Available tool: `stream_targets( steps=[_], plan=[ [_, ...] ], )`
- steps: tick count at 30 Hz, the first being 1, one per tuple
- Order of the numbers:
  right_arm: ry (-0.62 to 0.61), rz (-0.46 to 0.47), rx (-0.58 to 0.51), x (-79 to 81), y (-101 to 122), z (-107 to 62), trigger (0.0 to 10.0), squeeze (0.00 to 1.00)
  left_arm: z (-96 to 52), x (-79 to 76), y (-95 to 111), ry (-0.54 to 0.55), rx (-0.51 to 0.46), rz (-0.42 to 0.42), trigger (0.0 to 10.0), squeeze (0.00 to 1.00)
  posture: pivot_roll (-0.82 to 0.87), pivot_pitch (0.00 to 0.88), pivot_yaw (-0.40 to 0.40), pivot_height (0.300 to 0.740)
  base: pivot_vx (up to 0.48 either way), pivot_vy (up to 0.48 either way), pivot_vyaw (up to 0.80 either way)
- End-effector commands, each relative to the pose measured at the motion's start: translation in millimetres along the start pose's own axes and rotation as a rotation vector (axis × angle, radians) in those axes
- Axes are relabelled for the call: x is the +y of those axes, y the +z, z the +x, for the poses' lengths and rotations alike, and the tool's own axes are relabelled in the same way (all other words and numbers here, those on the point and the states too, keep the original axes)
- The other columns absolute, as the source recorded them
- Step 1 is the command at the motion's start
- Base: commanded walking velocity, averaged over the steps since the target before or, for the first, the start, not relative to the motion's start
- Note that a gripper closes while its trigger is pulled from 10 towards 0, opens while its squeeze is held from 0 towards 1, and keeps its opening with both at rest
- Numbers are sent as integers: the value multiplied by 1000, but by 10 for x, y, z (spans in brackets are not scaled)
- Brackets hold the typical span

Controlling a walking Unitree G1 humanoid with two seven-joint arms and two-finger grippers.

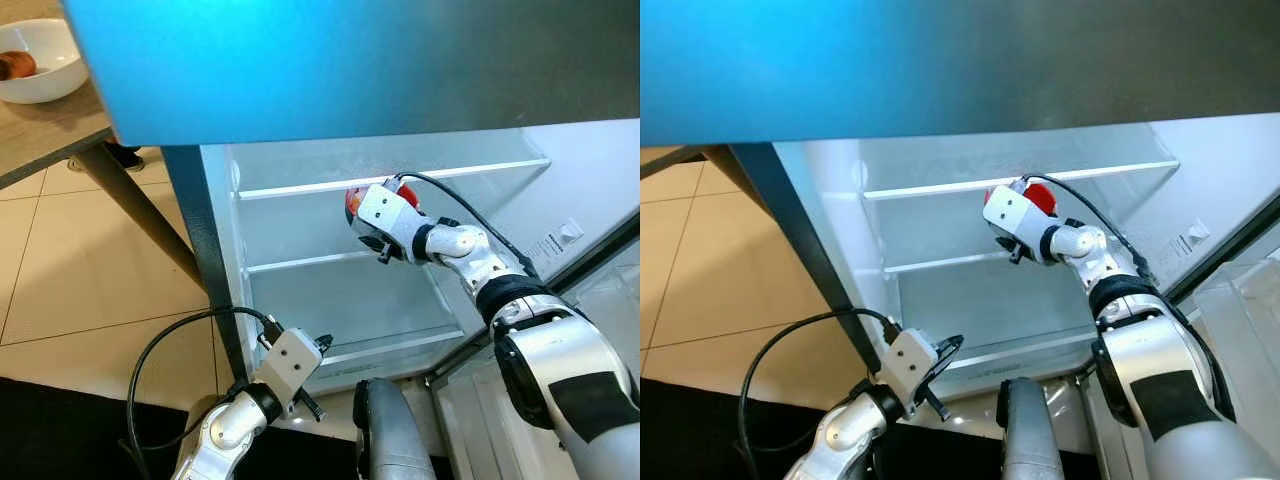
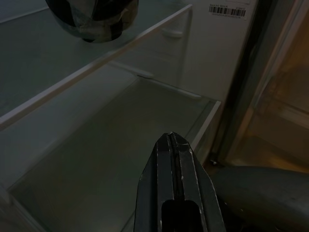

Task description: Restocking fridge

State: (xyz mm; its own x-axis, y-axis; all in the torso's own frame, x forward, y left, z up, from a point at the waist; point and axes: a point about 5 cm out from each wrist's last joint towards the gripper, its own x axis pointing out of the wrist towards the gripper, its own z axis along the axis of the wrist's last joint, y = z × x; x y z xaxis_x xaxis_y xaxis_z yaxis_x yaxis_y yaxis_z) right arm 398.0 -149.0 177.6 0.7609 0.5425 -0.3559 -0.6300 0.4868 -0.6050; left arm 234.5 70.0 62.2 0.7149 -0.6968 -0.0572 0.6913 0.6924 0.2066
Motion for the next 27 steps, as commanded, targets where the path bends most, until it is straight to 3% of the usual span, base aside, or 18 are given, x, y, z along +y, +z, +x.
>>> stream_targets(
  steps=[1, 13, 22, 27],
  plan=[
    [2, 27, -33, 5, -37, -38, 10000, 0, -5, -22, -16, -16, 8, -11, 10000, 0, -67, 228, -85, 593, 0, 0, 0],
    [15, 169, -196, -111, -93, -238, 10000, 0, -15, -11, -4, -4, -1, -16, 10000, 0, -70, 213, -83, 593, 0, 0, 0],
    [182, 248, -176, 94, -482, -481, 10000, 0, 5, 4, 21, -6, -20, -27, 10000, 0, -81, 202, -71, 593, 0, 0, 0],
    [233, 328, -118, 323, -797, -651, 10000, 0, 9, 8, 6, -14, -14, -33, 10000, 0, -88, 190, -62, 593, 0, 0, 0]
  ],
)
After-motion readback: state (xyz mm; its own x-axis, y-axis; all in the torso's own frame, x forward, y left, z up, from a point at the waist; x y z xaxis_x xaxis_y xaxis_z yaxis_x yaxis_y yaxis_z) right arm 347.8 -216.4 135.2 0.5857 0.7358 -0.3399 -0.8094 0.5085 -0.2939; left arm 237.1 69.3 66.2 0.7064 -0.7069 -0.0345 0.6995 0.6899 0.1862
